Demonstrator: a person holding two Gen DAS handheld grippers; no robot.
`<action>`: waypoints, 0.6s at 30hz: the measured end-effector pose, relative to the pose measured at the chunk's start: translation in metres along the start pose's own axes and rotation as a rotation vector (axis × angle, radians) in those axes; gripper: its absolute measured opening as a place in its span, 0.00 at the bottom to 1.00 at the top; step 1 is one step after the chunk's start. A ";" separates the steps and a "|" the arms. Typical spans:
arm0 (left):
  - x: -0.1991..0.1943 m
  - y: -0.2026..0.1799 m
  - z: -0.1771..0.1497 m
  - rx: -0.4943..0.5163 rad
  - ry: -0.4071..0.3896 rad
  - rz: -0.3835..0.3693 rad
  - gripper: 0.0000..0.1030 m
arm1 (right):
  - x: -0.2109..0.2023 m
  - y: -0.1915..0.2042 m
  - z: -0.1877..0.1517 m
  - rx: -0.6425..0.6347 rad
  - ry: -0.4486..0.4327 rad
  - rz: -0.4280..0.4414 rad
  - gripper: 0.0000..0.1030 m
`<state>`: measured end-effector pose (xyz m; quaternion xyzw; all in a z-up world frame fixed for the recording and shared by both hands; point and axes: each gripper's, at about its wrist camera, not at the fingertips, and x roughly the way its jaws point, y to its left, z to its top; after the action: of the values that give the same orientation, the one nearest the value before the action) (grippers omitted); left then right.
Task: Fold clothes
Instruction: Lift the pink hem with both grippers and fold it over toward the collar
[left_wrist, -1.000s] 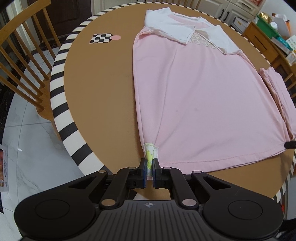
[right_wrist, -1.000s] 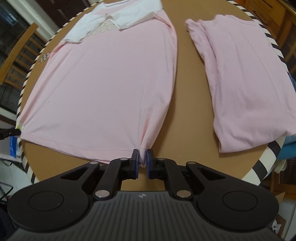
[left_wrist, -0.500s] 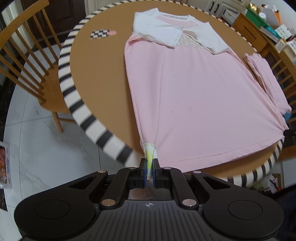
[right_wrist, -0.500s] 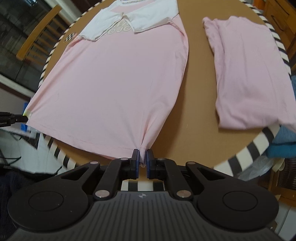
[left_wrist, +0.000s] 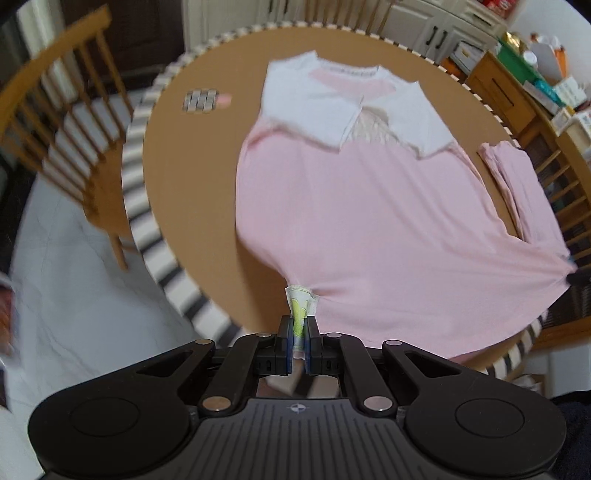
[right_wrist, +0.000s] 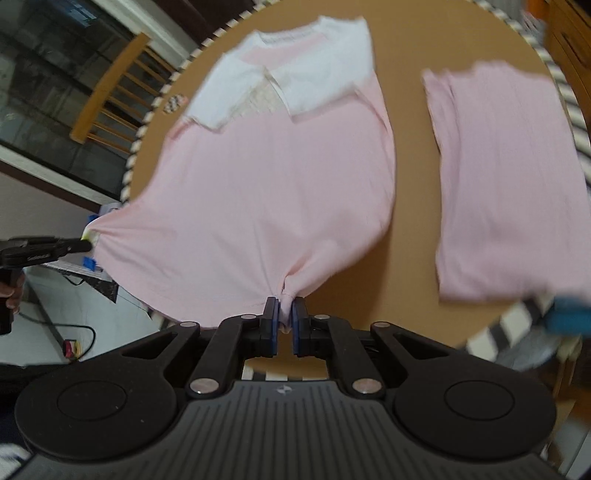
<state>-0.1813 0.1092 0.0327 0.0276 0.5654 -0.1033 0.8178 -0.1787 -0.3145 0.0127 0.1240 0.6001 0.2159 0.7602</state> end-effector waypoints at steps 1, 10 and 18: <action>-0.002 -0.003 0.013 0.026 -0.009 0.020 0.06 | -0.004 0.000 0.013 -0.014 -0.006 0.001 0.07; 0.003 0.003 0.164 0.139 -0.063 0.087 0.06 | -0.014 -0.004 0.149 -0.067 -0.068 -0.119 0.07; 0.084 0.034 0.289 0.086 -0.002 0.019 0.06 | 0.027 -0.026 0.261 0.024 -0.053 -0.213 0.07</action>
<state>0.1197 0.0839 0.0555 0.0680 0.5595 -0.1200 0.8173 0.0827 -0.3058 0.0428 0.0743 0.5920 0.1231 0.7930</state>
